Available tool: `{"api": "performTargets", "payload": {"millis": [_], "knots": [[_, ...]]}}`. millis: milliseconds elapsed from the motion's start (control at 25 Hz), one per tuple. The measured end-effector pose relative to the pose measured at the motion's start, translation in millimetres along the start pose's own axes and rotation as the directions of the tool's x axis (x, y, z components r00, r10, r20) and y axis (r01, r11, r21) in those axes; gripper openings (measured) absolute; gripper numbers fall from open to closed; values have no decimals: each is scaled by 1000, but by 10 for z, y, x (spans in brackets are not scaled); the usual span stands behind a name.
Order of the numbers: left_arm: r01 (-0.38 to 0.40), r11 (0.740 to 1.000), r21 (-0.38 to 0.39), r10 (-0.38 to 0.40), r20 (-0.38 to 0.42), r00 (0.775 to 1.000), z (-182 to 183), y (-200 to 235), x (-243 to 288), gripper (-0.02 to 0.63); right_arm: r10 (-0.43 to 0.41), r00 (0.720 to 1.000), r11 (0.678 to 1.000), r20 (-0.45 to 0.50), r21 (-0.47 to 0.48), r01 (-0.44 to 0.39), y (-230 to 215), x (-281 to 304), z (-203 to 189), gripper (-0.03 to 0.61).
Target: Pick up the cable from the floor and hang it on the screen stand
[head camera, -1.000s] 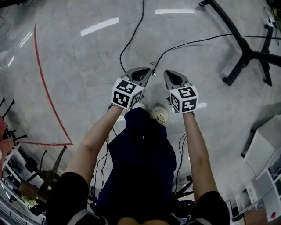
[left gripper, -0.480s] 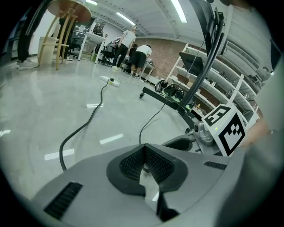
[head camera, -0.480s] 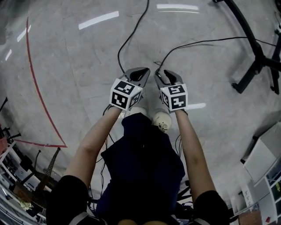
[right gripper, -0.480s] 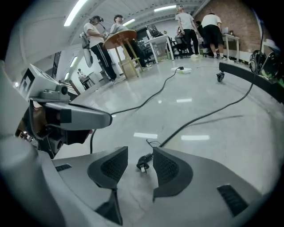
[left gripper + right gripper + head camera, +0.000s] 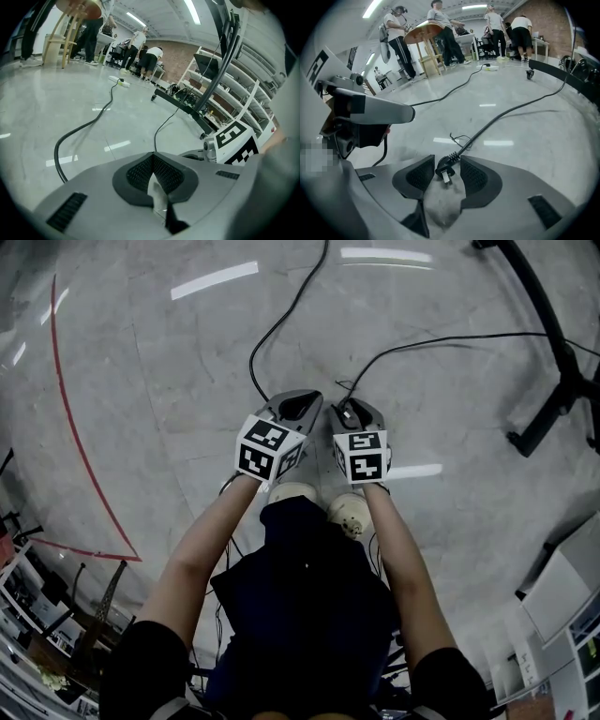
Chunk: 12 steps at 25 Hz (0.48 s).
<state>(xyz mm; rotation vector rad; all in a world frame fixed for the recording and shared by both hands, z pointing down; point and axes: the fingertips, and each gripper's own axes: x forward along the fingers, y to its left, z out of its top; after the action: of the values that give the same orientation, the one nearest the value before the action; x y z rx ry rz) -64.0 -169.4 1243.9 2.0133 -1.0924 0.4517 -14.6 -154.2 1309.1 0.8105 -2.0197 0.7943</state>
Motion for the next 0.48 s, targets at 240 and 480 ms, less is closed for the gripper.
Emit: {"api": "performTargets", "payload": {"millis": [240, 480], "knots": [[15, 1000, -5, -15, -13, 1000, -25, -56, 102, 3, -28, 1000, 1000, -4, -9, 28, -16, -8, 23, 147], [25, 999, 20, -24, -15, 1000, 82, -141, 133, 3, -20, 1000, 999, 5, 25, 20, -78, -99, 93, 109]]}}
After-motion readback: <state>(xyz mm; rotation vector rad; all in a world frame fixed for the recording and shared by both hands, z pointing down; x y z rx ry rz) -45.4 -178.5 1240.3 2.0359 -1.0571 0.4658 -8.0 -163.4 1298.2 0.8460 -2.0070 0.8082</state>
